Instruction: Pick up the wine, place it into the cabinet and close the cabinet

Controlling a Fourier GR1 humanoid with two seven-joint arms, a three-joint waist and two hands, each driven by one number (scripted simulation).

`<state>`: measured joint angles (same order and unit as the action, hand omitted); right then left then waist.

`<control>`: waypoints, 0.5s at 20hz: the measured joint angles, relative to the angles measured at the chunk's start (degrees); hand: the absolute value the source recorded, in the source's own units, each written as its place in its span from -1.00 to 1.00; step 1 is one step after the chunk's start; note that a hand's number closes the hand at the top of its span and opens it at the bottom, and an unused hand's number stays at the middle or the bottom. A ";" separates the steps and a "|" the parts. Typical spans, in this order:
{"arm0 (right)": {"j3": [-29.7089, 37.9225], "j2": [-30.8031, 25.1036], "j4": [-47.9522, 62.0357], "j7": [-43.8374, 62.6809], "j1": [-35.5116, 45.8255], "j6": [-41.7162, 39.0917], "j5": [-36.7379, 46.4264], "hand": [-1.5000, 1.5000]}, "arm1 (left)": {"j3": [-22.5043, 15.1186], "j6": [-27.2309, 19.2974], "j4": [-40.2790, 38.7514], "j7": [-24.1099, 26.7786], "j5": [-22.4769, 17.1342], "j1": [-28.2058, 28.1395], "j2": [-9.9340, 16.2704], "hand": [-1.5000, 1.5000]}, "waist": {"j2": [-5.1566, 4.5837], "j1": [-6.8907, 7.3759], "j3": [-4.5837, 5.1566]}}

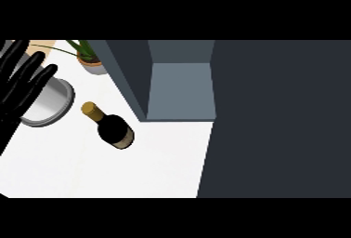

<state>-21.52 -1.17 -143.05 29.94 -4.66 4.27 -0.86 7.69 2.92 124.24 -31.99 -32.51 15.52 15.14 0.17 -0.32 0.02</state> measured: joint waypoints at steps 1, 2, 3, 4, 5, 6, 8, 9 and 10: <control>-0.69 0.11 0.13 -0.08 0.25 0.50 0.33 -1.00 | -0.39 -0.35 -0.43 -0.24 0.59 0.49 -0.04 -1.00 | -0.01 -0.03 0.01; -0.84 0.06 0.10 0.54 0.89 1.05 0.47 -1.00 | -0.71 -0.45 -1.43 0.04 1.36 0.97 -0.19 -1.00 | -0.02 -0.10 0.01; -1.25 -0.15 0.00 0.57 0.59 1.45 0.60 -1.00 | -0.77 -0.31 -1.50 0.24 1.70 0.46 -0.30 -1.00 | -0.01 -0.13 0.01; -0.84 -0.51 -0.15 1.35 1.07 1.81 0.66 -1.00 | -1.05 -0.60 -1.27 0.02 2.17 0.33 -0.39 -1.00 | 0.00 -0.14 0.02; -1.64 -0.65 -0.22 1.47 0.76 2.25 0.80 -1.00 | -0.76 -0.41 -1.37 0.01 2.20 0.11 -0.22 -1.00 | 0.01 -0.16 0.01; -2.05 -0.89 -0.28 1.38 0.68 2.49 0.91 -1.00 | -0.35 0.19 -1.88 0.43 2.20 -0.11 0.01 -1.00 | 0.01 -0.18 0.01; -2.72 -1.00 -0.26 1.50 1.20 3.35 1.17 -1.00 | -0.76 0.71 -3.33 1.51 3.13 -0.19 -0.44 -1.00 | -0.01 -0.23 0.02; -2.78 -1.11 -0.23 1.42 1.51 3.72 1.29 -1.00 | -0.91 1.16 -4.60 2.34 3.54 -0.06 -0.68 -1.00 | -0.03 -0.28 0.02; -3.31 -1.35 -0.23 1.03 0.99 4.05 1.43 -1.00 | -1.08 1.36 -4.89 2.65 3.96 -0.54 -0.85 -1.00 | -0.01 -0.30 0.02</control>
<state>-24.83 -2.52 -143.28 30.96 -3.67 8.32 0.57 6.60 4.27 119.35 -29.34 -28.55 14.97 14.29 0.16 -0.61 0.04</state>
